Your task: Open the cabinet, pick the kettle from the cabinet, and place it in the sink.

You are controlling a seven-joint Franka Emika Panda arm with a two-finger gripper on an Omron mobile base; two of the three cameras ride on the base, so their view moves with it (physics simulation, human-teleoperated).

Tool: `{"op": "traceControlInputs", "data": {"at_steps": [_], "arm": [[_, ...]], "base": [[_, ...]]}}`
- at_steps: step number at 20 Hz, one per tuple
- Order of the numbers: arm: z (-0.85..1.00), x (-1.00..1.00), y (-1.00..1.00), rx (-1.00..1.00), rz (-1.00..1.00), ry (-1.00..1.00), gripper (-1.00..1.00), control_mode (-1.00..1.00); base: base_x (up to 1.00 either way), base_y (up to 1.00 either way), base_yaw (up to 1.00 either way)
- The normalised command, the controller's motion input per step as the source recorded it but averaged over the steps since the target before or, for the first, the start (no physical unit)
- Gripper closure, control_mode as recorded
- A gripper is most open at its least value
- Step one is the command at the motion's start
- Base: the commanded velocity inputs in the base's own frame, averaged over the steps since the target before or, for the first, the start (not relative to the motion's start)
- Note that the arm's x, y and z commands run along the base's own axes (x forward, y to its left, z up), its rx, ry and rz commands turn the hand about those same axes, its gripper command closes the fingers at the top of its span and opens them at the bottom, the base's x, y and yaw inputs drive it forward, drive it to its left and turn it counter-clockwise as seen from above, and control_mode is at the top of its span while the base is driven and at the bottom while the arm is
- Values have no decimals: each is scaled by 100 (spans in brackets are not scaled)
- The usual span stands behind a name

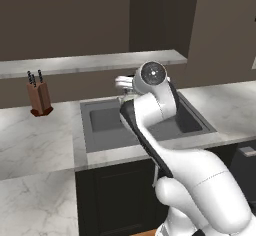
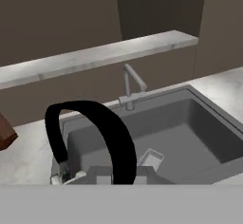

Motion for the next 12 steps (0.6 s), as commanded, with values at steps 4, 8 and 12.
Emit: {"op": "traceControlInputs", "data": {"at_steps": [4,8,12], "arm": [[-21,21,-5,12,0,5,100,-100],[-33,19,-4,2,0,0,100,-100],[-35,22,-5,0,0,-2,100,-100]], "base": [[0,0,0],[0,0,0],[0,0,0]]}}
